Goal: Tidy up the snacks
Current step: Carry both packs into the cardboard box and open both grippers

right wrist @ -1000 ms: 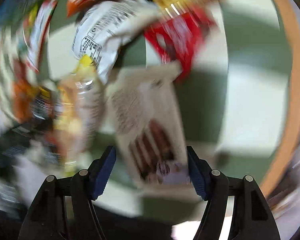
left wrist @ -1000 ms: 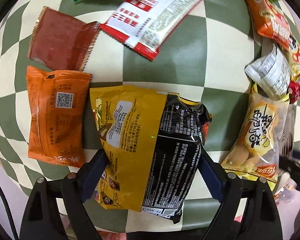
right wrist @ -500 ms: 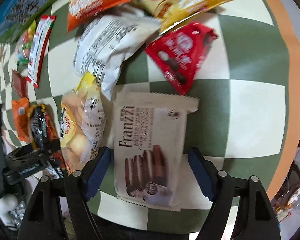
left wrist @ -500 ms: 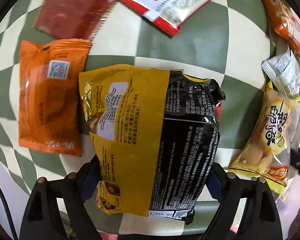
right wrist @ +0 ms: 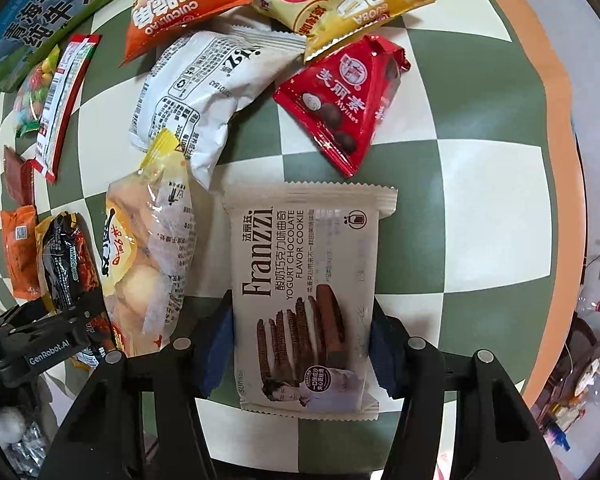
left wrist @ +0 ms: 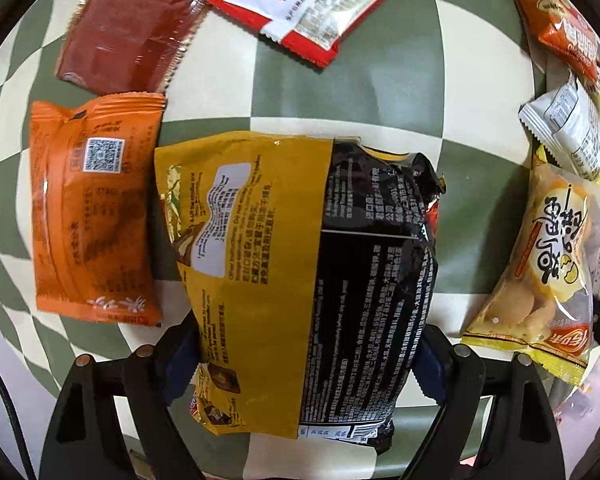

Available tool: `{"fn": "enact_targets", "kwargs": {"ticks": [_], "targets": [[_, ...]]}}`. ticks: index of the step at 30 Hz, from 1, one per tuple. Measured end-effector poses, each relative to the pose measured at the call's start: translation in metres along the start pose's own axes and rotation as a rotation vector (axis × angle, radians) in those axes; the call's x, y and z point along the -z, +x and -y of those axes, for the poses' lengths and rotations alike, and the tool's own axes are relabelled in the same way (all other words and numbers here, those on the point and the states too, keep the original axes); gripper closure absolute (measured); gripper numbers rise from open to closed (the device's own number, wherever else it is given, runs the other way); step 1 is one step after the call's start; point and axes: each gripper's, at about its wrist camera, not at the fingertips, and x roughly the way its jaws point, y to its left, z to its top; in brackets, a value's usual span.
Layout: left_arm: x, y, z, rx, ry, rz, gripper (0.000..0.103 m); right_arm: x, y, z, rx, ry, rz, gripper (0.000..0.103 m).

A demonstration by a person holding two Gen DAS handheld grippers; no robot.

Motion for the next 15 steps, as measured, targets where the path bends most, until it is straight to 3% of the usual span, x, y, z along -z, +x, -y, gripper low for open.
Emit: {"fn": "enact_targets", "kwargs": {"ticks": [7,15], "targets": [[0.008,-0.032,0.010,0.060,0.005,0.070,0.016,0.031,-0.042,0.028,-0.005,0.093,0.069,0.042],[0.010,-0.134,0.020,0.176,0.097,0.236,0.016,0.054,-0.141,0.023,-0.101,0.137,0.272,0.042]]}}
